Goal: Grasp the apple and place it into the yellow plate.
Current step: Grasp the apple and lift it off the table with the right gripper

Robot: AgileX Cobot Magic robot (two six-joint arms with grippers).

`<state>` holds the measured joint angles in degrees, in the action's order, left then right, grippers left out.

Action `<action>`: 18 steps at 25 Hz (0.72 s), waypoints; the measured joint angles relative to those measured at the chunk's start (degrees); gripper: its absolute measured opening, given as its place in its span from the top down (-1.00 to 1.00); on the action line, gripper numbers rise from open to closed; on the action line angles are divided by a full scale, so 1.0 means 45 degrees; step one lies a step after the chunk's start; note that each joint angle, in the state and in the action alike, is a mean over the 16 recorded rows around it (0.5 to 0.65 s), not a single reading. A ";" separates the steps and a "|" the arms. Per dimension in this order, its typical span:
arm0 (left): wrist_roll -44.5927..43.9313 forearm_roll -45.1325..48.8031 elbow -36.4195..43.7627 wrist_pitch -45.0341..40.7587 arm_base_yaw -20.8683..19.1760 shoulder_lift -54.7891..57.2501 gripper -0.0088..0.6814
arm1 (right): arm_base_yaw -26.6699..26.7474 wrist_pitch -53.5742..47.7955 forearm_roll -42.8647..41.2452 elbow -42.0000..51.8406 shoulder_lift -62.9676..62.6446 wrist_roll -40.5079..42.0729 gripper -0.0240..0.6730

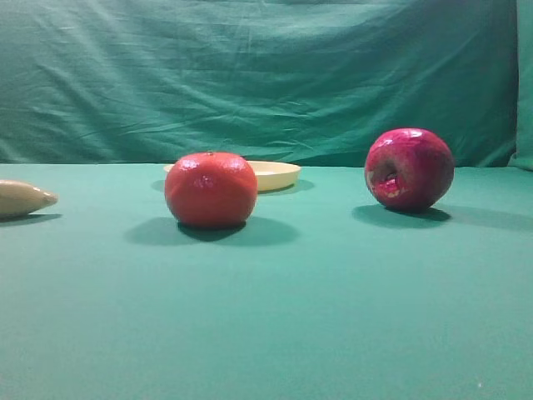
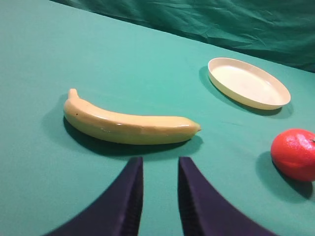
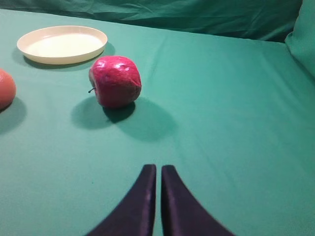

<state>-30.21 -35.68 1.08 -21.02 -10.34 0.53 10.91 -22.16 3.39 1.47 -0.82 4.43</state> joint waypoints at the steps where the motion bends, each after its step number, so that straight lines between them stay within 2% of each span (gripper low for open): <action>1: 0.0000 0.0000 0.0000 0.0000 0.0000 0.0000 0.52 | 0.0000 0.0000 0.0000 0.0000 0.0000 0.0000 0.93; 18: 0.0000 0.0000 0.0000 0.0000 0.0000 0.0000 0.52 | 0.0000 0.0000 0.0000 0.0000 0.0000 0.0000 0.93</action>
<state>-30.21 -35.68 1.08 -21.02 -10.34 0.53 10.91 -22.16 3.39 1.47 -0.82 4.43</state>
